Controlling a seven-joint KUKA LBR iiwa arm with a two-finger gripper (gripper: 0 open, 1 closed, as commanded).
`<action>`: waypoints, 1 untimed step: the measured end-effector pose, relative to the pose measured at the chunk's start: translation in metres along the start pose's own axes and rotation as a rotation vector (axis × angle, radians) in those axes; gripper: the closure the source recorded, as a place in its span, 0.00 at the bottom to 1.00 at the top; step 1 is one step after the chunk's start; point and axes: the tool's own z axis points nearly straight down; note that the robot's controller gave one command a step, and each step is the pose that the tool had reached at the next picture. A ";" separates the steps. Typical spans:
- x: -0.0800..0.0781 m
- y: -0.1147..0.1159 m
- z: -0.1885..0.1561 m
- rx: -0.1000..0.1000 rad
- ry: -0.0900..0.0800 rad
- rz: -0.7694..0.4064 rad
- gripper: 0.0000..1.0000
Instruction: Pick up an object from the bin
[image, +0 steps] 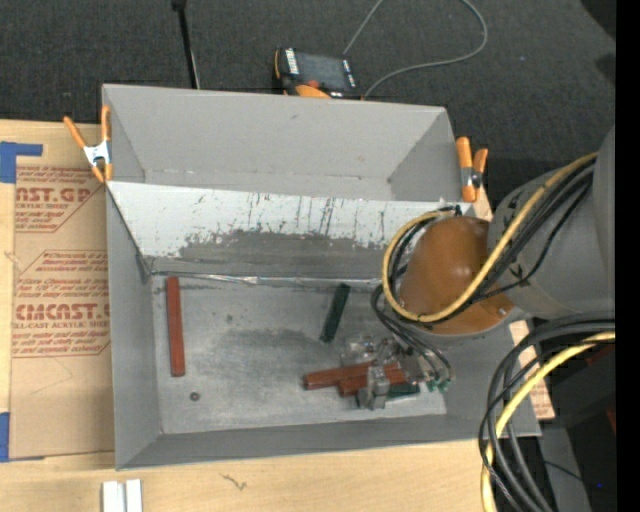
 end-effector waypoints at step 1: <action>-0.034 0.031 -0.128 0.002 -0.011 -0.039 1.00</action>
Offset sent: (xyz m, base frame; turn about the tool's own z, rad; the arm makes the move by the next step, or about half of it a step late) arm 0.0276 0.0336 0.1241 -0.0368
